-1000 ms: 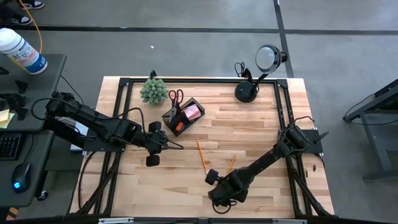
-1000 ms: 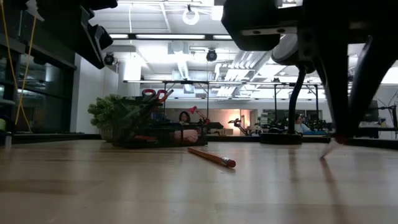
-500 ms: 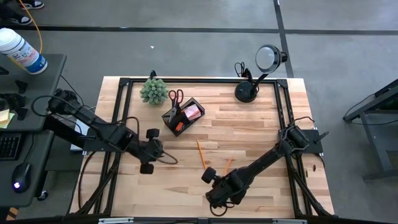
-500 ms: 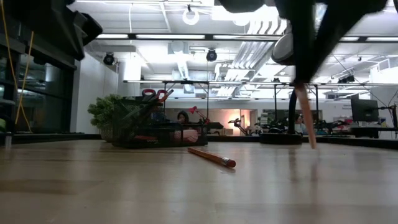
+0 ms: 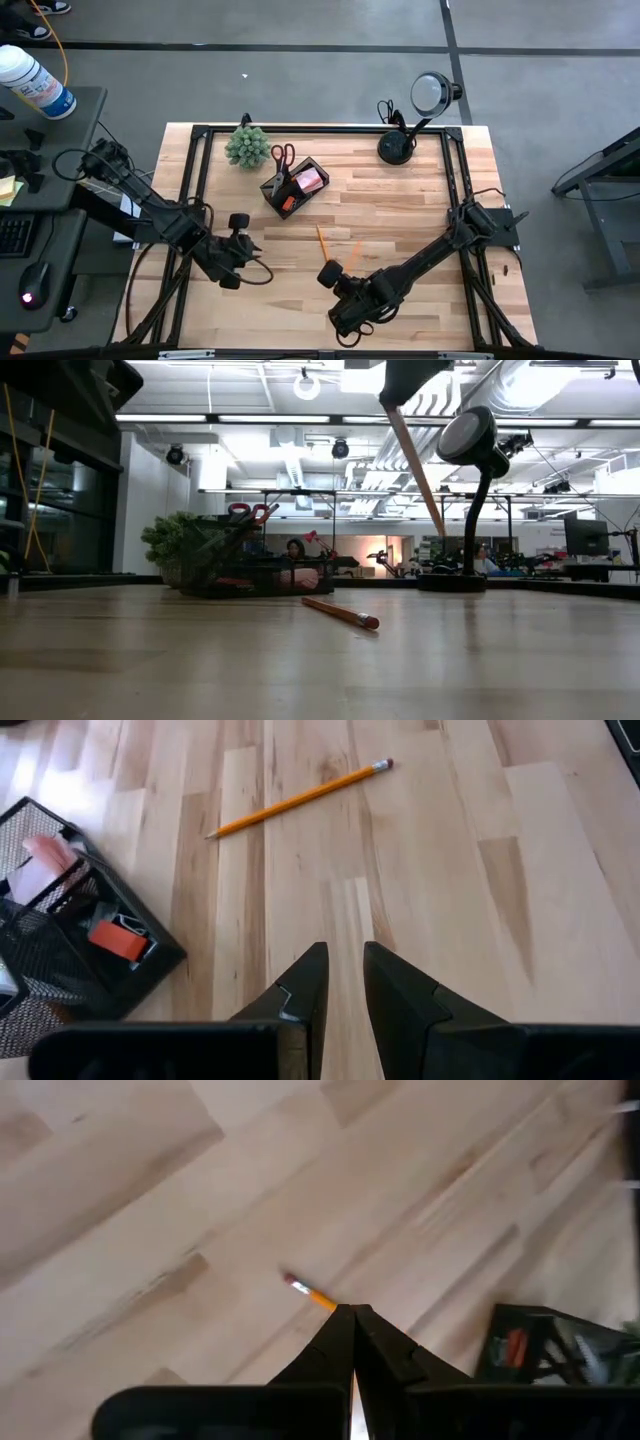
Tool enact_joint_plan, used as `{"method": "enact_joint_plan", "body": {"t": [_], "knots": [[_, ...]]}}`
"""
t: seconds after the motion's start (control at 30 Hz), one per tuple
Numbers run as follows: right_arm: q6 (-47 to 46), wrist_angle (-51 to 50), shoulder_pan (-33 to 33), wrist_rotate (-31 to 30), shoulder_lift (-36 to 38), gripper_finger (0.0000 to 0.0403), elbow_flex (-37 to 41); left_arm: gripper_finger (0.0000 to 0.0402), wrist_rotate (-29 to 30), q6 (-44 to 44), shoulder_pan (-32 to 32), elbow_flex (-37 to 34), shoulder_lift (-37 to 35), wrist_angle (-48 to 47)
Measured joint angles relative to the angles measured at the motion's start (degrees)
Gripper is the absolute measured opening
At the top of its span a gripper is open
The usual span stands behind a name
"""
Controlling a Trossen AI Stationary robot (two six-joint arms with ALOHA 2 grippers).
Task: Pick and place office supplies into organizer
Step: Put the right orange pencil into the black desk organizer
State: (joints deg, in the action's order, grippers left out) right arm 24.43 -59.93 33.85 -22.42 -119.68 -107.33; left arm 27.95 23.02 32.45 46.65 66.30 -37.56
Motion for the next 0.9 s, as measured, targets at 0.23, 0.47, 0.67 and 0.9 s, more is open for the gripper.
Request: {"method": "enact_joint_plan", "body": {"t": [0.23, 0.47, 0.67, 0.9], "knots": [[1.2, -0.1, -0.5, -5.5, 0.0, 0.0000, -3.8, 0.0058, 0.4, 1.7, 2.7, 0.0, 0.3, -0.4], [1.1, 11.3, -4.7, -14.8, 0.0, 0.0000, -4.5, 0.0058, 8.5, 6.6, 10.6, 0.0, 1.6, -0.1], [1.6, 24.6, -9.9, -16.4, 0.0, 0.0000, -4.5, 0.0058, 10.2, 11.8, 15.4, -0.1, 4.4, 0.1], [7.4, 42.2, -17.2, -16.7, 0.0, 0.0000, -4.5, 0.0058, 10.7, 19.9, 18.9, -0.1, 8.3, 0.5]]}}
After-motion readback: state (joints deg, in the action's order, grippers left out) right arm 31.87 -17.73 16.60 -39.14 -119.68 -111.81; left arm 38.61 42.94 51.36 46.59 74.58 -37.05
